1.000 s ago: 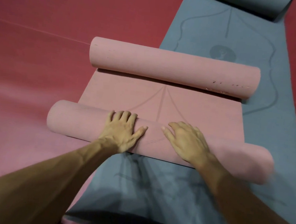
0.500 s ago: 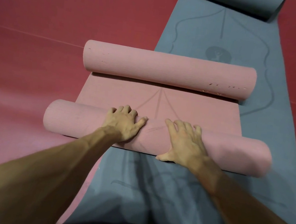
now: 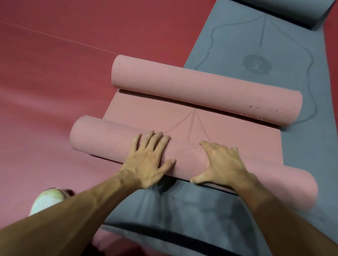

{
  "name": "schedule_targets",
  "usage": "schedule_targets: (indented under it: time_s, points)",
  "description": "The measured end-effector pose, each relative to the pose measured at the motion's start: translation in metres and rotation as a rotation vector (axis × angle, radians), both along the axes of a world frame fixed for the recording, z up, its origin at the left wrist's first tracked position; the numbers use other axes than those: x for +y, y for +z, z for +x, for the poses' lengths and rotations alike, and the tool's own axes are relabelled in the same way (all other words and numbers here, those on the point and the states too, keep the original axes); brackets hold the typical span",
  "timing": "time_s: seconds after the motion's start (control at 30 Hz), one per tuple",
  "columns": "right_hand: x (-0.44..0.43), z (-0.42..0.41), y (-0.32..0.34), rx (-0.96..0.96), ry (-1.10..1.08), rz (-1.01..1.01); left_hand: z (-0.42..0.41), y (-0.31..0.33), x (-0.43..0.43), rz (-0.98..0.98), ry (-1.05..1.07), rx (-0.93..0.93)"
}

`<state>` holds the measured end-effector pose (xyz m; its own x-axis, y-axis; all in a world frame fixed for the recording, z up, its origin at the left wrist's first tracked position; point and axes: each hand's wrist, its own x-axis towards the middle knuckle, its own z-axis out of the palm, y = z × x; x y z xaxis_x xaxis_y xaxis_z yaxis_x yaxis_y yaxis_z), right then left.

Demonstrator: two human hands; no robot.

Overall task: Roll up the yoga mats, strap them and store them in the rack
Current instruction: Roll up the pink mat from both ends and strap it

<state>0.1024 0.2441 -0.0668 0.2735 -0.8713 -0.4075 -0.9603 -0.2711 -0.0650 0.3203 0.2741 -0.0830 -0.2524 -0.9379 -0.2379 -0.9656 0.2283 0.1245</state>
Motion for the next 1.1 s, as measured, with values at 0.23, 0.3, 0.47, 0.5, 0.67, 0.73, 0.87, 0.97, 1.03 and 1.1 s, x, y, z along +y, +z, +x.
schedule_targets:
  time_s: [0.23,0.3,0.47,0.5,0.67,0.73,0.87,0.97,1.03,1.1]
  points:
    - [0.042,-0.004,0.014,-0.121,-0.073,0.344,0.004,0.004,0.04,0.061,-0.099,-0.017]
    - [0.051,-0.003,0.013,-0.13,-0.076,0.339,0.005,0.002,0.047,0.084,-0.083,-0.006]
    - [0.057,-0.004,0.013,-0.148,-0.1,0.317,0.005,0.001,0.05,0.093,-0.091,-0.004]
    - [0.06,-0.003,0.012,-0.142,-0.097,0.304,0.005,0.001,0.051,0.087,-0.097,-0.011]
    - [0.066,-0.006,0.007,-0.185,-0.08,0.217,0.005,0.0,0.044,0.05,-0.108,-0.004]
    - [0.067,-0.008,0.005,-0.176,-0.051,0.166,0.003,-0.001,0.035,0.05,-0.112,-0.009]
    - [0.077,-0.013,0.002,-0.118,-0.011,0.01,-0.002,-0.003,0.012,0.086,-0.121,-0.061]
    - [0.091,-0.016,-0.003,-0.12,0.002,-0.184,-0.008,-0.003,-0.008,0.141,-0.102,-0.084]
    - [0.098,-0.02,-0.008,-0.096,0.002,-0.286,-0.013,0.0,-0.022,0.201,-0.079,-0.083]
    - [0.1,-0.02,-0.012,-0.049,0.018,-0.35,-0.016,0.001,-0.034,0.253,-0.048,-0.059]
